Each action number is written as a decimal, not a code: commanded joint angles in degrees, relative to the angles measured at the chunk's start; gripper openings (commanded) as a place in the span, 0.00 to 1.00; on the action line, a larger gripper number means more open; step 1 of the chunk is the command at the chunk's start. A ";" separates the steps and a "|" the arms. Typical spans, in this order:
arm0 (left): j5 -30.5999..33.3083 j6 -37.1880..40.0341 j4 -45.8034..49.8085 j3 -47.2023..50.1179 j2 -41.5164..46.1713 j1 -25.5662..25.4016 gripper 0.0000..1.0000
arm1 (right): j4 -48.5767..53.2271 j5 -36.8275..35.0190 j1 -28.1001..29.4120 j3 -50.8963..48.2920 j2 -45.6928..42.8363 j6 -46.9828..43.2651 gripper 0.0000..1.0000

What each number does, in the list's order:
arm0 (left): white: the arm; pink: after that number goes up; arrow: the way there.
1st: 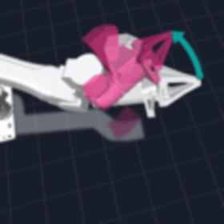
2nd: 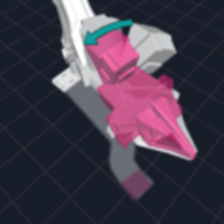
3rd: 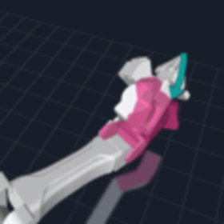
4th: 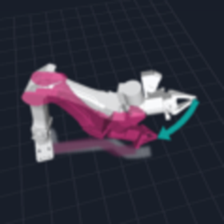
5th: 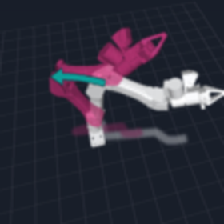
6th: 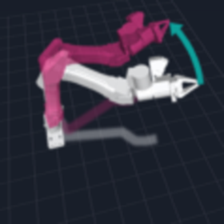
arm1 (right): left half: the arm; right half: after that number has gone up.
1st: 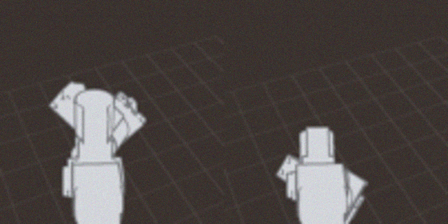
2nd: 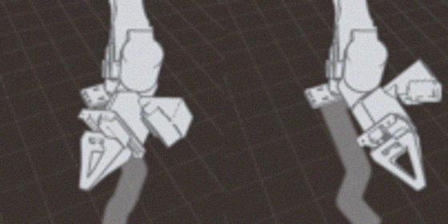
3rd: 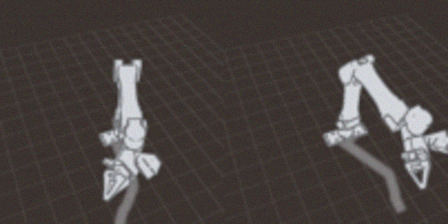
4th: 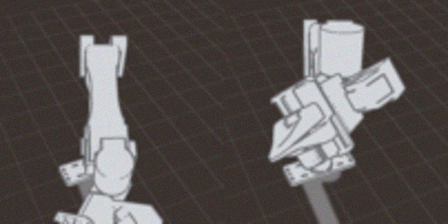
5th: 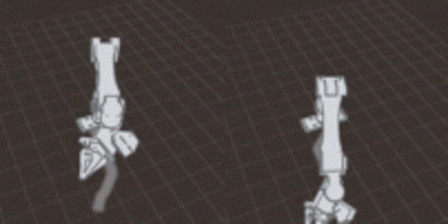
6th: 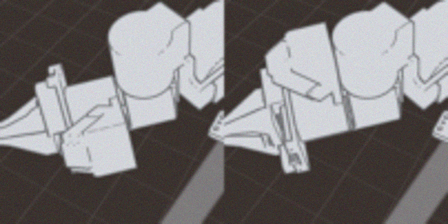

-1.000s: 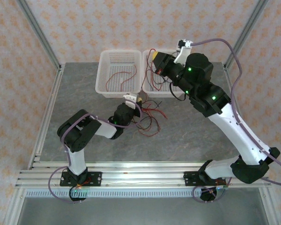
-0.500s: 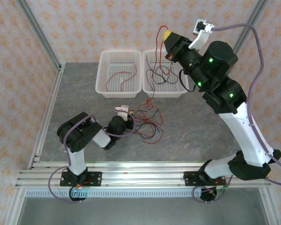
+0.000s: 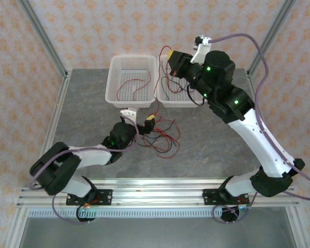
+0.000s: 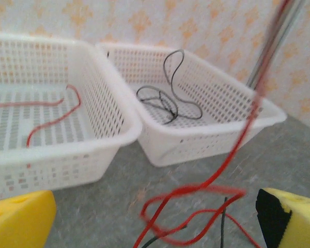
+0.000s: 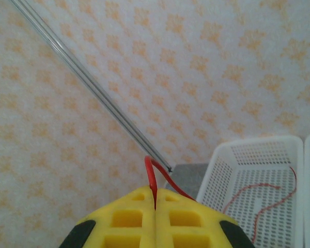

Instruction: Untangle the cables

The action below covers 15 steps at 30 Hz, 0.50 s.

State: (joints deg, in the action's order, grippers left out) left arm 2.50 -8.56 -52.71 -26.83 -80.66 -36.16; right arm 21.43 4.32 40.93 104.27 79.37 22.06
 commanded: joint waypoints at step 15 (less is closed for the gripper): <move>-2.69 8.68 4.72 -17.22 -10.92 -0.62 0.99 | -3.68 3.07 -0.05 0.05 -2.62 2.27 0.00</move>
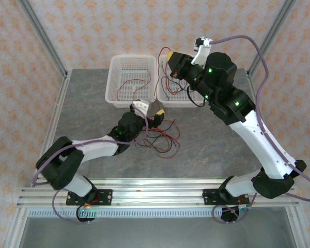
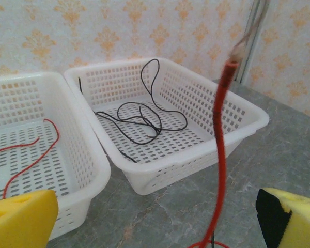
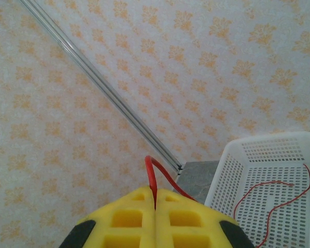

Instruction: Untangle the cables

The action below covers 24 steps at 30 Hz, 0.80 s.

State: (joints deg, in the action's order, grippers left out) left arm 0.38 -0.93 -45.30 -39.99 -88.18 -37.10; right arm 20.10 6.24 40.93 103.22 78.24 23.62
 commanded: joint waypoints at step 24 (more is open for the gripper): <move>6.56 -6.91 -21.04 8.36 -11.41 0.89 0.00 | 1.81 -4.72 0.01 11.14 -0.98 -4.63 0.00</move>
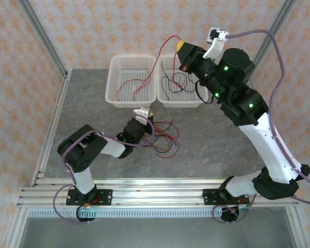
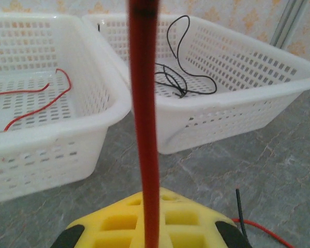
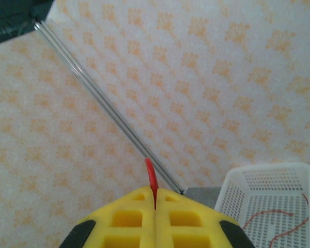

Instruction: Untangle the cables

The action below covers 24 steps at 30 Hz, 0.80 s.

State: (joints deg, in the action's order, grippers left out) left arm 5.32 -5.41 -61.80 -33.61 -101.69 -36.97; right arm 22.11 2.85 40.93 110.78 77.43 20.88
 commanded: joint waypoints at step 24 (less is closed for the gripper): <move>8.62 -0.32 37.47 1.89 46.43 -3.02 0.99 | -0.30 -0.43 -0.06 26.22 35.16 -14.16 0.00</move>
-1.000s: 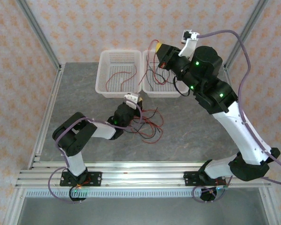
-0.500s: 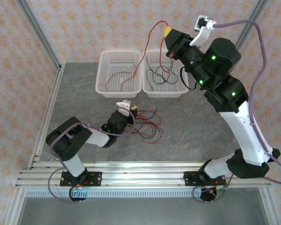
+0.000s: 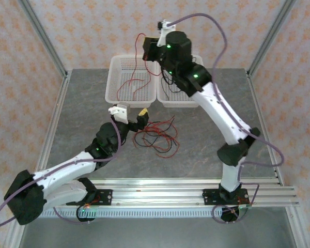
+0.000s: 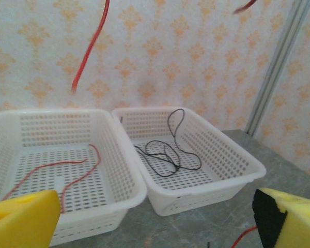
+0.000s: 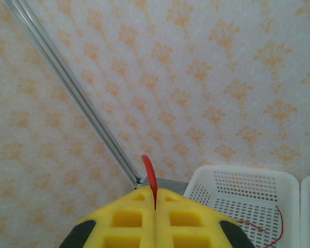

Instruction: Untangle the cables

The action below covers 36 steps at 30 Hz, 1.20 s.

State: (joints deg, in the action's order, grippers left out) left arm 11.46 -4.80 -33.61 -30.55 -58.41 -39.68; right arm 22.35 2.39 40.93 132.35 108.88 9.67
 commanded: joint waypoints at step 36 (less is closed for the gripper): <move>8.52 -13.97 38.77 -10.17 19.80 0.48 0.90 | -5.97 -2.50 -2.78 10.91 42.12 -3.76 0.29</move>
State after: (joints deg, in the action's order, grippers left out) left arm 18.11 -16.88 0.97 -38.70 -38.17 -39.62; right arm 14.90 2.26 38.44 141.03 150.76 5.54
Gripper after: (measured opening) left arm 0.902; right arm 0.273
